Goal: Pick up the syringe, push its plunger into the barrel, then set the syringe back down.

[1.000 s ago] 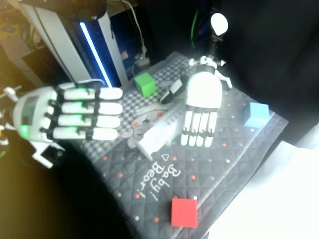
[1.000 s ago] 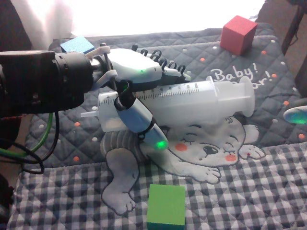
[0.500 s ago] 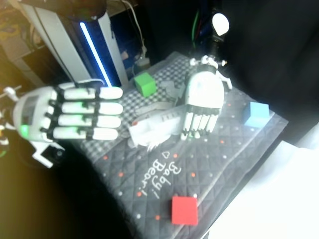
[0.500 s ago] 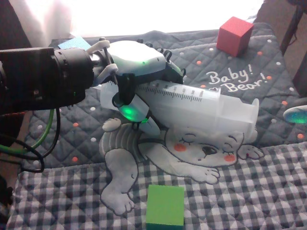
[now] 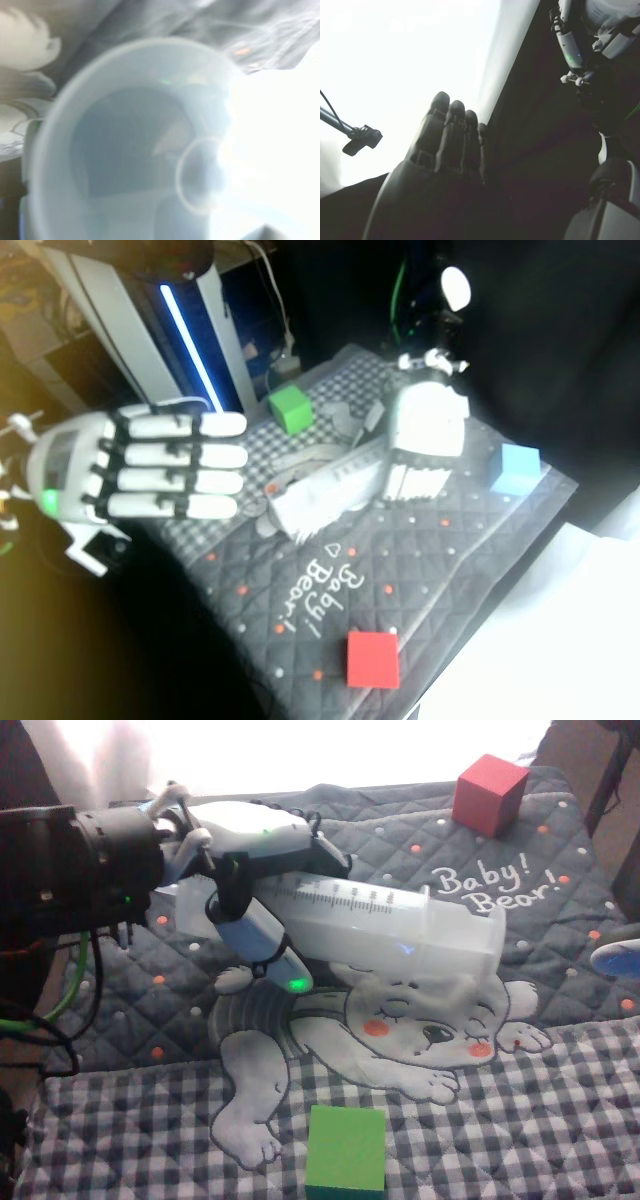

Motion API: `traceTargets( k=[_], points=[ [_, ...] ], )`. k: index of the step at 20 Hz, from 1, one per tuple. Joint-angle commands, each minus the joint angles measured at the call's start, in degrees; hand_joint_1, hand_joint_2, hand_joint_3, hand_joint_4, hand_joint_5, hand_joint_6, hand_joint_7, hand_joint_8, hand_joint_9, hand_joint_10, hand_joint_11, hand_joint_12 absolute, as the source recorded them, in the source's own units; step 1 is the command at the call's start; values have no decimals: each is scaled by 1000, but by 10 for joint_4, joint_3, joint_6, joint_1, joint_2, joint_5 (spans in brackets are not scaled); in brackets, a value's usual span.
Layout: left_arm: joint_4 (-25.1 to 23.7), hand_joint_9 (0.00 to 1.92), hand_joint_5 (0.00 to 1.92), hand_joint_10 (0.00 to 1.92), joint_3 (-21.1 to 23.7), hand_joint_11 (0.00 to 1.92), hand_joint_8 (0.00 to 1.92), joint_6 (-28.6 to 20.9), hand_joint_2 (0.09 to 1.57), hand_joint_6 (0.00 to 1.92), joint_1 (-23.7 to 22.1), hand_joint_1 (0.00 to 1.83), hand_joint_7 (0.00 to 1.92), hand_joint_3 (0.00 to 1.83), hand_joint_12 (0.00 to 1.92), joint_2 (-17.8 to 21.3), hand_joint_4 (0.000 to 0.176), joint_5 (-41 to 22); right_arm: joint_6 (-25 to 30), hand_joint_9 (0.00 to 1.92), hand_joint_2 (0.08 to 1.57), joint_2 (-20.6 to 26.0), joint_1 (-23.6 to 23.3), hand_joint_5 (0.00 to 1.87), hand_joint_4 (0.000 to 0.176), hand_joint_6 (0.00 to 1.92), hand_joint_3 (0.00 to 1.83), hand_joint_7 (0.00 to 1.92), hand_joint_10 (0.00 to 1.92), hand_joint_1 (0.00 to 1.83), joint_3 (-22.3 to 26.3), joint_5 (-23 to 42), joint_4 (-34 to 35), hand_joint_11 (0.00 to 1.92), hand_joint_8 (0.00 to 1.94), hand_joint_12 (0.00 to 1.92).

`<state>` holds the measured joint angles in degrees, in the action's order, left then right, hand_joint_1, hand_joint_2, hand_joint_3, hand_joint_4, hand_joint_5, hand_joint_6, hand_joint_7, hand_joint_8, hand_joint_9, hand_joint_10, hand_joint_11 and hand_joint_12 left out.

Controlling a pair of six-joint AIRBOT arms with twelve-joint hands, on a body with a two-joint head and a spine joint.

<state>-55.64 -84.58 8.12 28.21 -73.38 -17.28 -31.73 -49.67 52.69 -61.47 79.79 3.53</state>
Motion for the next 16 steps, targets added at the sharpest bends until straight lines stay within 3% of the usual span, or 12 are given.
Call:
traceTargets(
  k=[1,2,3,6,7,9,11,12,13,14,15,16],
  points=[
    [26,1288,866,1921,0,1373,1921,-2,1143,1921,-15,1521,1042,3,1921,4,118,-51,3,207,732,-1,-6,99,17,6,0,176,12,572,0,69,13,161,7,118],
    [29,1357,926,1921,1,1444,1921,1,1138,1921,-16,1522,1125,0,1921,5,128,-52,3,190,752,-1,-6,90,10,2,6,158,3,575,0,69,14,144,1,108],
    [38,1411,961,1921,3,1504,1921,7,1136,1921,-18,1514,1181,0,1921,9,136,-55,3,179,739,-2,-6,87,28,0,0,149,0,565,0,69,15,131,0,100],
    [76,1469,1064,1921,4,1548,1921,24,1131,1921,-21,1513,1282,0,1921,19,157,-69,3,134,845,-10,-6,130,28,0,23,166,0,418,0,69,26,131,0,78],
    [98,1468,1084,1921,7,1538,1921,37,1140,1921,-21,1501,1298,2,1921,23,159,-74,3,124,829,-13,-6,130,43,0,12,154,0,432,0,69,29,121,0,72],
    [130,1479,1072,1921,10,1529,1921,57,1136,1921,-24,1525,1332,0,1921,33,159,-84,3,127,803,-19,-6,123,37,3,0,150,4,483,-1,69,35,123,3,72],
    [156,1479,1081,1921,10,1509,1921,71,1131,1921,-27,1537,1355,0,1921,40,157,-92,3,138,807,-24,-6,126,19,4,0,161,8,471,-2,70,41,132,7,76],
    [170,1486,1098,1921,10,1505,1921,76,1121,1921,-28,1560,1368,0,1921,44,156,-100,3,135,811,-28,-6,127,26,3,1,163,6,448,-3,70,45,125,6,74],
    [176,1478,1111,1921,11,1477,1921,76,1137,1921,-31,1538,1377,1,1921,47,156,-104,3,135,811,-32,-6,130,28,4,1,162,5,443,-4,70,49,122,5,72],
    [185,1384,1110,1921,12,1127,1921,80,1151,1921,-33,1504,1344,6,1921,51,155,-108,3,136,823,-36,-5,137,31,6,6,165,5,446,-5,70,53,114,6,69],
    [197,1364,1091,1921,14,1069,1921,86,1157,1921,-35,1497,1339,8,1921,55,155,-112,3,124,841,-41,-5,134,35,4,12,153,0,440,-6,70,57,96,0,62],
    [205,1386,798,1921,14,1339,1921,87,1158,1921,-37,1536,1260,4,1921,59,17,-116,3,114,862,-49,-5,132,36,2,17,141,1,418,-9,72,62,85,1,58]
  ],
)
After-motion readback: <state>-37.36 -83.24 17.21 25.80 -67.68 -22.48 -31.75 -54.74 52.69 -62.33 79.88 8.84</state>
